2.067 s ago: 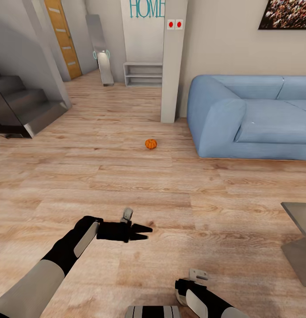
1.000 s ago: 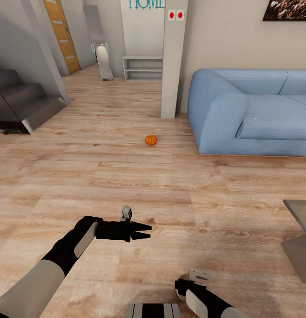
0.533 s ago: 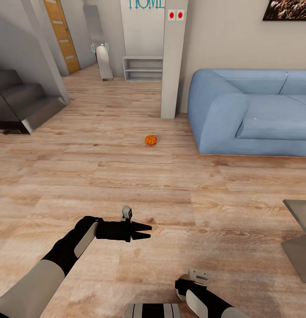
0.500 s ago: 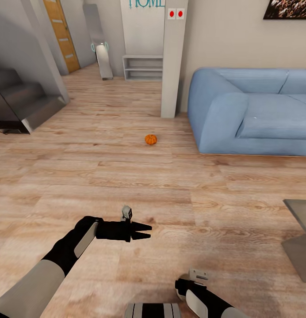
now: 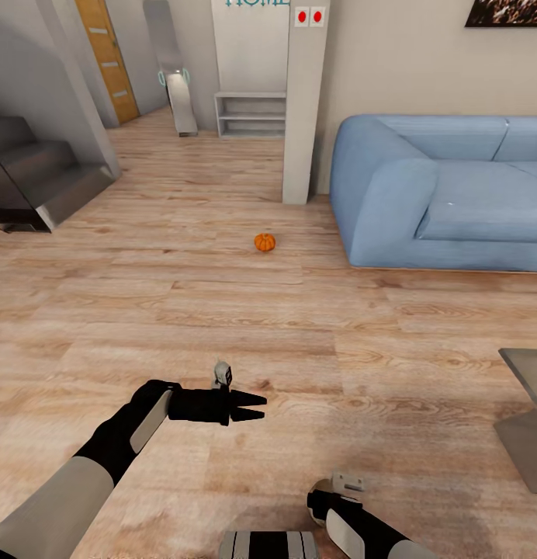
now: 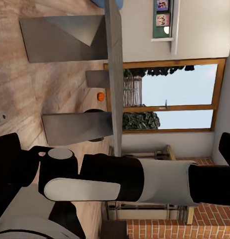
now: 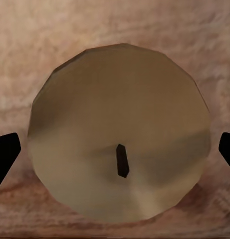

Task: Place each of the two pumpkins and all three candles from the living room inside a cabinet in the living room (use any cabinet), then make sure every cabinet is closed, and position the cauldron so it is next to a table in the living room.

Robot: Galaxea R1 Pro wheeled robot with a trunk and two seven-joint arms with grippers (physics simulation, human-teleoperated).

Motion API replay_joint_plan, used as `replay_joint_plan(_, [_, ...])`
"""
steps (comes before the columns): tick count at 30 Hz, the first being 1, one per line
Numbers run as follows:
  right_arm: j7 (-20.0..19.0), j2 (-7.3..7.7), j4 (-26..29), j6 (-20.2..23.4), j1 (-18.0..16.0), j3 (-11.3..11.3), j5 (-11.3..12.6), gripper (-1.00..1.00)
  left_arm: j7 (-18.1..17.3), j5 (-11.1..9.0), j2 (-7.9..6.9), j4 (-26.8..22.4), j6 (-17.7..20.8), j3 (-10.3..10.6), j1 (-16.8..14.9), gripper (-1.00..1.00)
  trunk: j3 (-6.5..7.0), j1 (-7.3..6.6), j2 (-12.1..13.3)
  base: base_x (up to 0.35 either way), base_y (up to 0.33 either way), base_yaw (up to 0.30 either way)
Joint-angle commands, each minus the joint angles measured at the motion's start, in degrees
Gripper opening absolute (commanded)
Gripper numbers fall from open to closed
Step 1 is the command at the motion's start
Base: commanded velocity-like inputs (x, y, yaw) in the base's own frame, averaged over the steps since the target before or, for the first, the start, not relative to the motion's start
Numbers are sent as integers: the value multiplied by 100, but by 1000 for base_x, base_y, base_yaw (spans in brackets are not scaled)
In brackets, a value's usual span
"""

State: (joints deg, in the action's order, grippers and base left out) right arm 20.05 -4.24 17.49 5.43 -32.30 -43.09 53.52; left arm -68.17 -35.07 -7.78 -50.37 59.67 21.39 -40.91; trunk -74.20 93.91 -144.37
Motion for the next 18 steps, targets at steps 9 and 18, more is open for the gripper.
replay_joint_plan(9, [43,2,11,28,-4,-42,18,100,-4,-18,-5,1,33,22,-5,100,-93,9,-7,0,0,0])
replay_joint_plan(18, [43,-6,12,28,-4,-42,18,100,-3,-18,-5,1,33,23,-5,100,-93,9,-7,0,0,0])
